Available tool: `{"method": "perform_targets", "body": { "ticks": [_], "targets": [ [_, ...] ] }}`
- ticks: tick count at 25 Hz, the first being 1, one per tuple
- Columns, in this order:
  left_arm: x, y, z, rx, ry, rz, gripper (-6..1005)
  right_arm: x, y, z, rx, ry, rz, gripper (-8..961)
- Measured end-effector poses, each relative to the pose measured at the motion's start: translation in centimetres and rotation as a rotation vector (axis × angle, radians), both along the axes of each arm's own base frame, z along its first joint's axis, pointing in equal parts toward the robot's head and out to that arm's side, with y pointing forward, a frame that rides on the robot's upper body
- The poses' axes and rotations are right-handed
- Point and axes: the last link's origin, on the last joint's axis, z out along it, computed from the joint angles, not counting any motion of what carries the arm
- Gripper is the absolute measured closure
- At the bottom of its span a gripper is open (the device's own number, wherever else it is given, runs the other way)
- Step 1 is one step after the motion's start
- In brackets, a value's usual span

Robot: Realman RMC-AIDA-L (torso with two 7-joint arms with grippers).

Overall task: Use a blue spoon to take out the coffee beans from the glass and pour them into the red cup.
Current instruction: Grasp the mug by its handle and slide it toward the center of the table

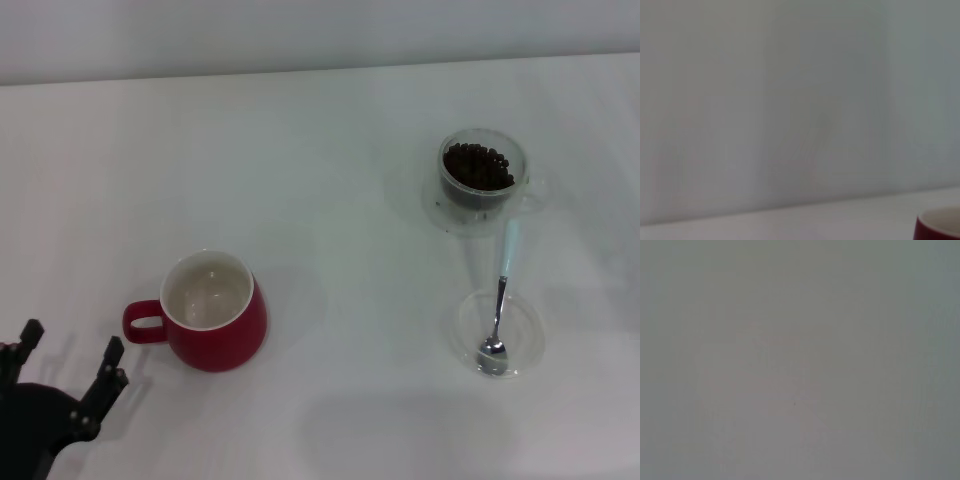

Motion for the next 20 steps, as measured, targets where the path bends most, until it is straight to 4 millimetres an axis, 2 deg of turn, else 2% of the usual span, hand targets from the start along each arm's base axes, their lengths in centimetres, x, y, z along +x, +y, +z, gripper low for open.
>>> {"method": "perform_targets", "body": {
  "ticks": [20],
  "targets": [
    [0.3, 3.3, -1.4, -0.093, 0.05, 0.002, 121, 0.4, -0.7, 0.1, 0.022, 0.012, -0.016, 78]
  ]
}}
